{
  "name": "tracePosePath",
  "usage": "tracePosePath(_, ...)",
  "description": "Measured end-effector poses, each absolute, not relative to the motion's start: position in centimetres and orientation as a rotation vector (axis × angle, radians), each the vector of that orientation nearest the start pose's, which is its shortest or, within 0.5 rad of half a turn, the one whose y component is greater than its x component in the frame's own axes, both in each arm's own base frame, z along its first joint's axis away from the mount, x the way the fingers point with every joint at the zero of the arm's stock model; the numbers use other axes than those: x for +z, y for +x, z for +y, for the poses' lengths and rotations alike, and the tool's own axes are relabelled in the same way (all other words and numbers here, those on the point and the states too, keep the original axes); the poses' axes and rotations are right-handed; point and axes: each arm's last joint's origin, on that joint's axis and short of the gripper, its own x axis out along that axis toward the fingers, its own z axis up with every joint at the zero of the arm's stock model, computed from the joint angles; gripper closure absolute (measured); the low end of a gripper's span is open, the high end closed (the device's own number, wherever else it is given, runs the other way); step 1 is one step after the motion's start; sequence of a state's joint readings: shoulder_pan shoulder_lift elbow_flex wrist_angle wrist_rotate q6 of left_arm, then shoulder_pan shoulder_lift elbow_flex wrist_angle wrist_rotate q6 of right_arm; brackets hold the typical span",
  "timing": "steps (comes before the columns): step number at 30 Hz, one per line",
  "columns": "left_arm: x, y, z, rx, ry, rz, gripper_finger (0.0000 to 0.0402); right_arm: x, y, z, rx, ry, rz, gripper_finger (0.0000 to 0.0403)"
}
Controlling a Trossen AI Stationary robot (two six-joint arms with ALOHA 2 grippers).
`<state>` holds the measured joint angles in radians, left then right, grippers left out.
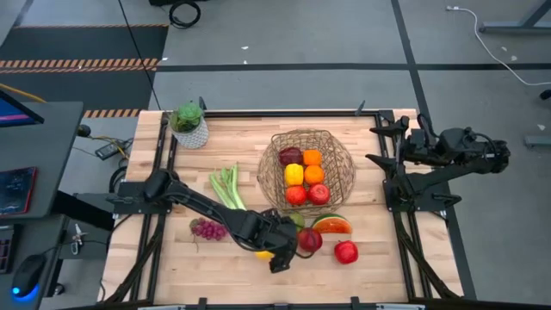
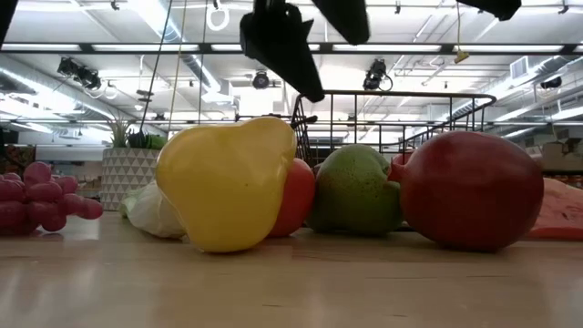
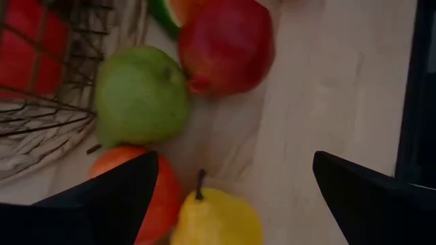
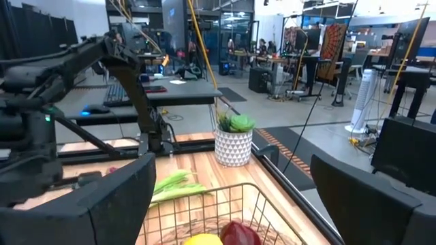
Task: Build produce basket
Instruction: Put the yellow pear into the brown wire basket
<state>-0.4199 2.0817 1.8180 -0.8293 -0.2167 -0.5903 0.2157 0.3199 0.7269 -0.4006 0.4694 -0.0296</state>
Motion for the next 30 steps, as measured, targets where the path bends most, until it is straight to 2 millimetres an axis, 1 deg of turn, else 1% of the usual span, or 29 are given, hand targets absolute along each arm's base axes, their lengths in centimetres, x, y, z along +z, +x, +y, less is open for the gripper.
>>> tracePosePath(8,23.2,41.0,-17.5,0.159,-0.204,1.086,0.0010,33.9,7.0,0.2,-0.253,-0.026,0.011,0.0010)
tracePosePath(11,22.5,41.4,-17.4,0.178,-0.226,1.095,0.0016,33.8,7.0,0.2,-0.250,-0.027,0.016,0.0010)
tracePosePath(16,20.4,41.7,-17.5,0.192,-0.228,1.158,0.0030,33.8,7.0,0.2,-0.237,-0.023,0.013,0.0010)
tracePosePath(18,20.4,41.8,-17.4,0.196,-0.226,1.160,0.0038,33.8,7.0,0.3,-0.233,-0.022,0.012,0.0010)
tracePosePath(23,20.4,41.9,-16.9,0.215,-0.237,1.162,0.0071,33.9,7.0,0.3,-0.233,-0.020,0.009,0.0010)
tracePosePath(30,20.3,41.5,-16.7,0.232,-0.218,1.202,0.0138,33.9,7.0,0.3,-0.233,-0.012,0.008,0.0010)
